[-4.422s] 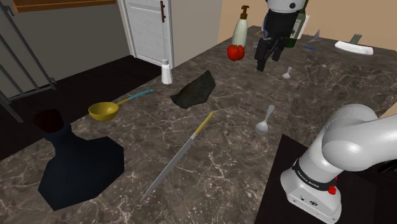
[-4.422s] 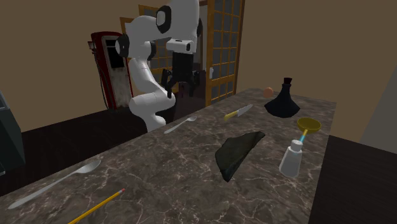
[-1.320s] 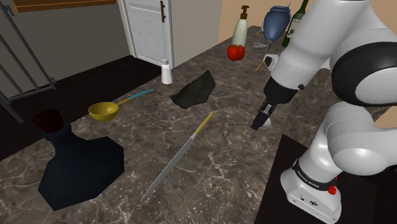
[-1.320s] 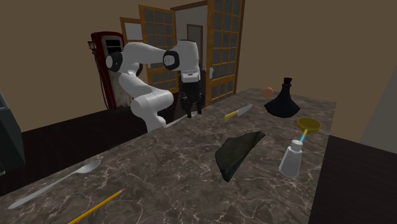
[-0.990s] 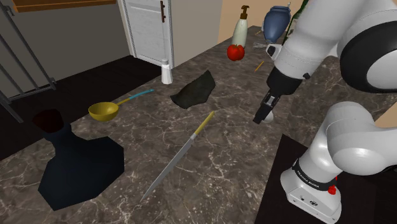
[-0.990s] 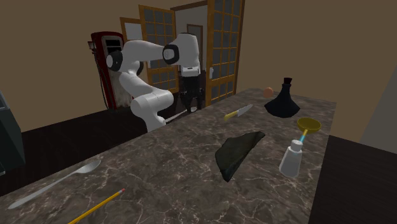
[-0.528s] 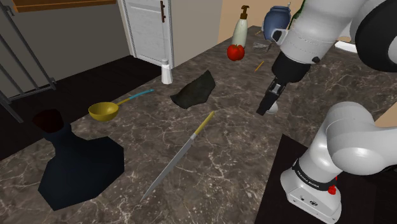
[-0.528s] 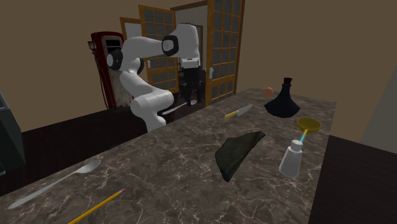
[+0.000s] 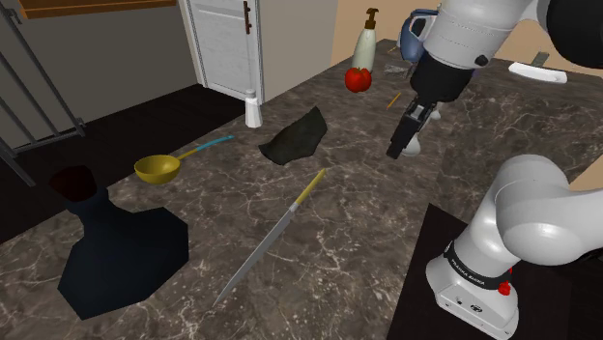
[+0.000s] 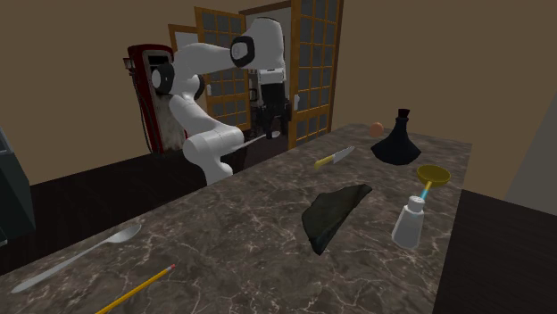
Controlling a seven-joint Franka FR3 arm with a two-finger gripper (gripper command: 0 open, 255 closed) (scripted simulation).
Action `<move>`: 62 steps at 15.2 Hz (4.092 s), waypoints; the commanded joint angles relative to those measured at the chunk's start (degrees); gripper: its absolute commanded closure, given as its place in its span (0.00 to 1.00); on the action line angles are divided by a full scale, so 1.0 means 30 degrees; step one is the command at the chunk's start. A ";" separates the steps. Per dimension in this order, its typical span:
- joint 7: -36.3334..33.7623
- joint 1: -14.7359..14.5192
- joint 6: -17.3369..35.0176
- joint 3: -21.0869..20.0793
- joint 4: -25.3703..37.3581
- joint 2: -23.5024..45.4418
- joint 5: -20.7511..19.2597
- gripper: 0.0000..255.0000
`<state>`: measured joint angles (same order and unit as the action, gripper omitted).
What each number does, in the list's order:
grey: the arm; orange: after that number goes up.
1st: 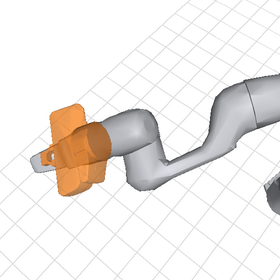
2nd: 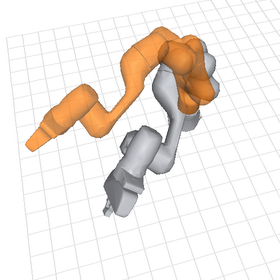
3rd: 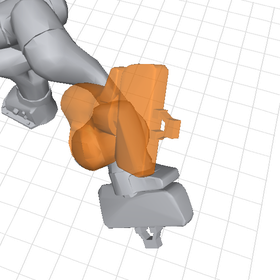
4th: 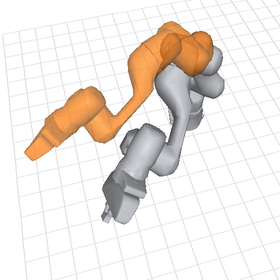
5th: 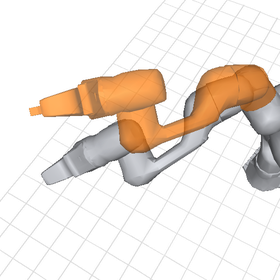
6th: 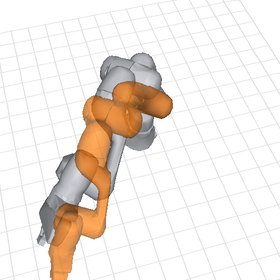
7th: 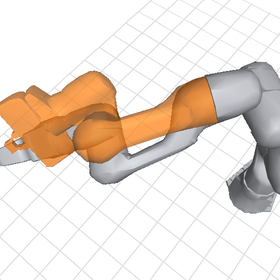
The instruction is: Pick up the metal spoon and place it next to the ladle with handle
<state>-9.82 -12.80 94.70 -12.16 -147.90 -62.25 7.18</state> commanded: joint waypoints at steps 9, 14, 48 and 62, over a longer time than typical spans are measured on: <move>-0.1089 0.1335 0.3791 -0.1957 0.4508 0.8145 -0.0068 1.00; -0.2019 0.2083 0.4714 -0.3050 0.7616 1.2183 -0.0817 1.00; -0.3729 0.2534 1.0485 -0.4456 0.6059 1.6634 -0.2330 0.00; -0.3352 0.2389 0.8040 -0.4210 0.7464 1.5506 -0.1837 0.00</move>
<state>-19.90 -5.62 118.91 -24.80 -125.52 -15.66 1.63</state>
